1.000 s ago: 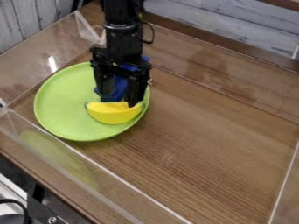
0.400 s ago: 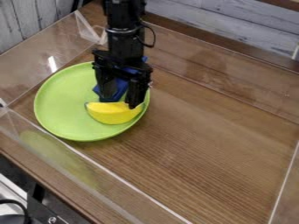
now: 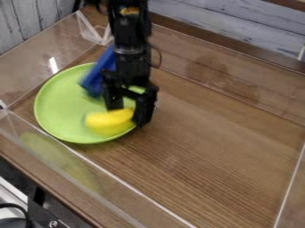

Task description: Remove the banana from inside the green plate and put it on the table

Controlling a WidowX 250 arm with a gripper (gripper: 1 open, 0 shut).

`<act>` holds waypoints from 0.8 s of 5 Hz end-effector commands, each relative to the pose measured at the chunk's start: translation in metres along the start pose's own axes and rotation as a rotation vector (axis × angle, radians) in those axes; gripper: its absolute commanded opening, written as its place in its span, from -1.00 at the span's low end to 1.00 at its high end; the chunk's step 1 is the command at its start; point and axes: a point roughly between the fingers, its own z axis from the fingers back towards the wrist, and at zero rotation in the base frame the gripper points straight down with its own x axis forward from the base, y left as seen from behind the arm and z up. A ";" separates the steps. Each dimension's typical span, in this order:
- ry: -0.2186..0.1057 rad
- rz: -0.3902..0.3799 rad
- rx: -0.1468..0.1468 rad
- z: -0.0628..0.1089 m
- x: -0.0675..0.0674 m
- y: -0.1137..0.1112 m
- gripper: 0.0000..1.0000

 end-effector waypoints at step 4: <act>-0.072 -0.027 0.017 0.024 0.007 -0.001 -1.00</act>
